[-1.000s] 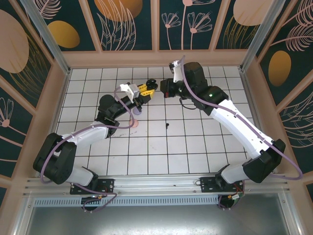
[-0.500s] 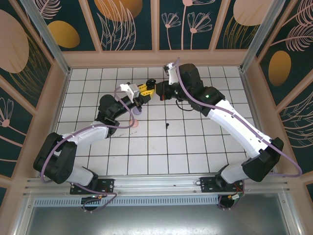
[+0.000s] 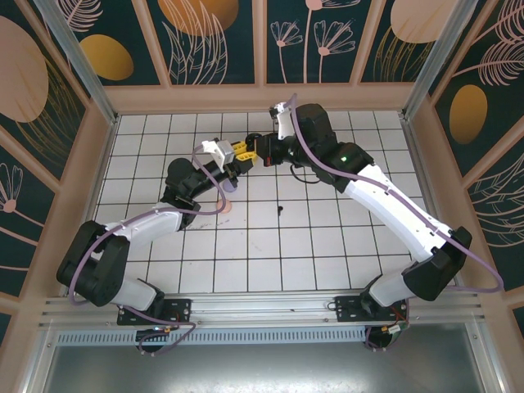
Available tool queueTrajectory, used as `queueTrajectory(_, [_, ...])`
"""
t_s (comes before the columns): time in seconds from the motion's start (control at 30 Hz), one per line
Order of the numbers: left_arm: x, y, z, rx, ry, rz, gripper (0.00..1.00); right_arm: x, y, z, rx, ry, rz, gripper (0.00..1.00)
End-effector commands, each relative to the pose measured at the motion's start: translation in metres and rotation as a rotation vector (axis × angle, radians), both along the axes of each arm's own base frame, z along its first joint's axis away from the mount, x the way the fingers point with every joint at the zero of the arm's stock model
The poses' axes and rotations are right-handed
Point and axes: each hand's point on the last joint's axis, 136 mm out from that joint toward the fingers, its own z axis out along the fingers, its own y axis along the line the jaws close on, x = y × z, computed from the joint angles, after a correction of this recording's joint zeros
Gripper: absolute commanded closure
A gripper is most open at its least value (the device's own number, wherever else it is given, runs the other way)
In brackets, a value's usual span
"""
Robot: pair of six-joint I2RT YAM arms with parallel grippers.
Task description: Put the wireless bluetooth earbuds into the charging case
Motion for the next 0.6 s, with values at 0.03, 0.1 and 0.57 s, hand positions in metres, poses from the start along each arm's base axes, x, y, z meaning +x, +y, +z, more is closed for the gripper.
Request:
queueTrajectory(0.03, [-0.003,-0.002,0.012,-0.022,-0.032,-0.025,1.00,0.001,0.011,0.013,0.030,-0.015,0.027,1.00])
queueTrajectory(0.1, [-0.003,-0.003,0.012,-0.023,-0.029,-0.025,1.00,0.002,0.013,0.012,0.029,-0.014,0.030,1.00])
queueTrajectory(0.57, [-0.004,0.006,0.008,-0.050,-0.032,0.021,1.00,-0.029,-0.048,0.057,0.106,-0.086,-0.111,0.99])
